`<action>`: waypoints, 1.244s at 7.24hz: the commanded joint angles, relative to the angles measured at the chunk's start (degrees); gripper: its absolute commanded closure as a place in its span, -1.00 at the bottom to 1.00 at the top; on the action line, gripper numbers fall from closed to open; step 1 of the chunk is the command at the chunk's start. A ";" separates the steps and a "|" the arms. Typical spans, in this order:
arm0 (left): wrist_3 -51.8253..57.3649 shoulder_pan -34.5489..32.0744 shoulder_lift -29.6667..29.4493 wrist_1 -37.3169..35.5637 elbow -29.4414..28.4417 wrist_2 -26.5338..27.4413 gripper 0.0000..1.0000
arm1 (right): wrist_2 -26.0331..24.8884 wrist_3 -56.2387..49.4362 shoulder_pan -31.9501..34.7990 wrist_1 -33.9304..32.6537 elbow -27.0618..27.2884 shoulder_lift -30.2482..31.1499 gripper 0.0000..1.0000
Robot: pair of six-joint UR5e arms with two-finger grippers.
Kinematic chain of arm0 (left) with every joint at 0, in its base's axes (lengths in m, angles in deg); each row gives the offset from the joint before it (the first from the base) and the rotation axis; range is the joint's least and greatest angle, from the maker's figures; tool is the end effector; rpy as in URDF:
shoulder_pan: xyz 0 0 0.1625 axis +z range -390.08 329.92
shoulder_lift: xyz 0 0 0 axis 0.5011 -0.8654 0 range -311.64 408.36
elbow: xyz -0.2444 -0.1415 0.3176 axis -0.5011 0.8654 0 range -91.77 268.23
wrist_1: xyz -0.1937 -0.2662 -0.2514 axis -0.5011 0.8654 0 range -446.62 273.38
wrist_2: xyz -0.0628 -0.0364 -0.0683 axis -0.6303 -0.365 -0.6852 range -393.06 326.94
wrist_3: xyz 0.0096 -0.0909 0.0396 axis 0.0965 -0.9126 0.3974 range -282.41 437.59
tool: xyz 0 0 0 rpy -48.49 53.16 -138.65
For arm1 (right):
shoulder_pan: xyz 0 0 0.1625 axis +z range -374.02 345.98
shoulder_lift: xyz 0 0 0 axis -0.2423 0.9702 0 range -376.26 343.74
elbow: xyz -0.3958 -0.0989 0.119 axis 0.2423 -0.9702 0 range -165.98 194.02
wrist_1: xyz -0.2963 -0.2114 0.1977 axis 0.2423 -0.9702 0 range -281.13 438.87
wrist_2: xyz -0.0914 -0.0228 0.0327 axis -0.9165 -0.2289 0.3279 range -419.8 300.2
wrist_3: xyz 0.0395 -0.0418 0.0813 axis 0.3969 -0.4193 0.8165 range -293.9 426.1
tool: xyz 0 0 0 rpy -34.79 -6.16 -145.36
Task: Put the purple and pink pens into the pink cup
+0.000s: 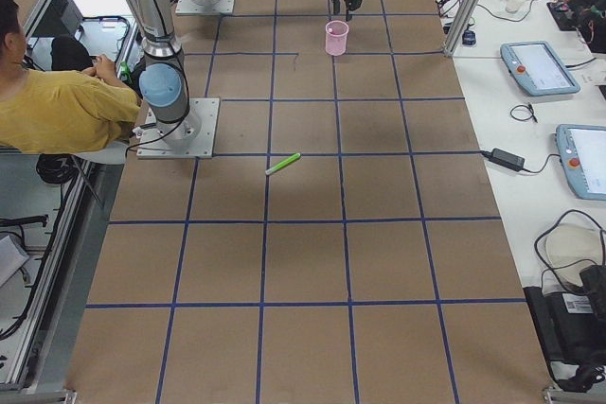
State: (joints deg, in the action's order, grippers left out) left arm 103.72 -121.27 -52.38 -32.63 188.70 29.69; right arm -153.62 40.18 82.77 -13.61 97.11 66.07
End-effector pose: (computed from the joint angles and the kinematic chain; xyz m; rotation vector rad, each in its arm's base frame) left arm -0.1907 -0.5599 0.3780 -0.7183 -2.5964 0.4822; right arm 0.1910 -0.5327 0.4821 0.8634 -2.9469 0.0282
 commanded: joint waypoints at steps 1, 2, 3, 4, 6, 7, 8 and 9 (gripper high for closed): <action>-14.28 -4.51 -3.67 -17.54 -0.80 -0.09 1.00 | 2.24 10.83 -3.45 3.18 0.57 3.44 -0.20; -19.74 -7.48 -4.90 -24.57 0.15 0.17 1.00 | 1.63 20.38 -3.36 3.44 0.57 4.23 -0.30; -20.15 -9.51 -6.04 -28.03 0.42 4.18 1.00 | 1.36 22.47 -3.45 3.44 0.57 4.33 -0.37; -20.24 -9.62 -6.92 -31.55 0.78 6.30 1.00 | 1.97 22.75 -3.36 2.84 0.57 4.24 -0.37; -19.80 -9.62 -7.63 -42.59 7.15 7.98 1.00 | 2.15 27.72 -3.36 2.48 0.49 4.68 -0.37; -20.32 -9.62 -8.25 -44.74 7.72 9.13 1.00 | 2.32 32.29 -3.28 2.39 0.57 4.85 -0.38; -20.41 -9.70 -8.60 -45.11 8.33 8.96 1.00 | 2.32 32.16 -3.28 2.30 0.49 4.86 -0.44; -20.68 -9.70 -9.47 -45.12 8.42 8.88 1.00 | 2.32 32.07 -3.28 2.39 0.49 4.68 -0.53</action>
State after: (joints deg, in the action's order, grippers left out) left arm 83.33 -130.94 -61.01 -77.09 196.64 38.49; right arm -151.32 71.69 79.47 -11.24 97.63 70.84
